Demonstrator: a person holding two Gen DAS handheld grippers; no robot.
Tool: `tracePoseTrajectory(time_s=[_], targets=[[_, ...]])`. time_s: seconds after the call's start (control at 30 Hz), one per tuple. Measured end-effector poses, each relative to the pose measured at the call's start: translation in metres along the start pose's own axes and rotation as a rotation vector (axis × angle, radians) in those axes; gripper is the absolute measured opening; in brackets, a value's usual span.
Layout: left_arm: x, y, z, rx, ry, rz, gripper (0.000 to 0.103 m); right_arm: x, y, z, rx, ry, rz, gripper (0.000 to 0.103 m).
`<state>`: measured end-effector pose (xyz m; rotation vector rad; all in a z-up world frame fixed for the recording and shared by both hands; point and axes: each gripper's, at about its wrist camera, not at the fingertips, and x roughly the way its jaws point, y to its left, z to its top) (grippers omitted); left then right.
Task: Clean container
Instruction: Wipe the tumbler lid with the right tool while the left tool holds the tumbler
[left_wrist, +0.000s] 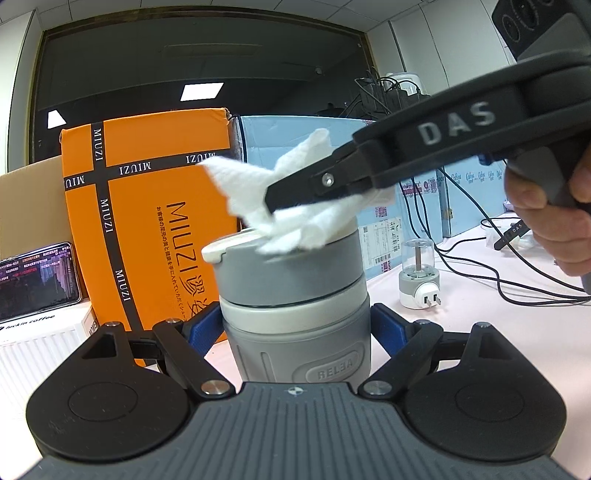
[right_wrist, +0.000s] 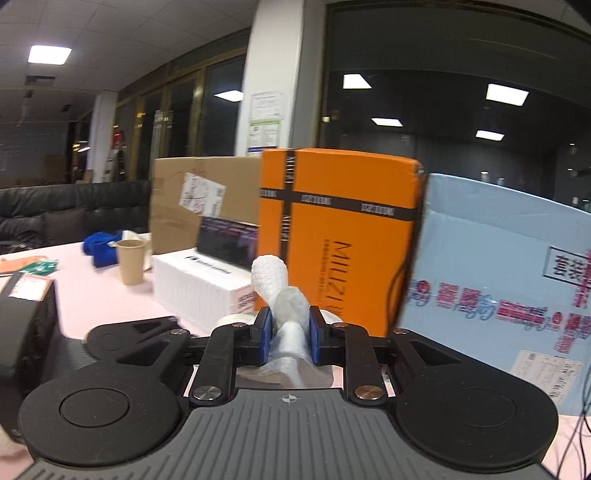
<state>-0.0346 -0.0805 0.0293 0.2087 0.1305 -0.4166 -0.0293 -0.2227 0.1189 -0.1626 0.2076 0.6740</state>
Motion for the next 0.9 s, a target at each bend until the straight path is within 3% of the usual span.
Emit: tracePoseTrajectory(time_s=[0.27, 0.53, 0.9], targets=[[0.001, -0.002, 0.001, 0.013, 0.001, 0.004, 0.083, 0.011, 0.009, -0.004, 0.044, -0.021, 0.046, 0.019], [0.0, -0.005, 0.001, 0.025, -0.002, 0.002, 0.083, 0.019, 0.0, -0.009, 0.088, -0.06, 0.018, 0.019], [-0.004, -0.006, -0.003, 0.015, 0.0, 0.002, 0.083, 0.011, -0.013, -0.01, 0.099, -0.045, -0.042, 0.019]])
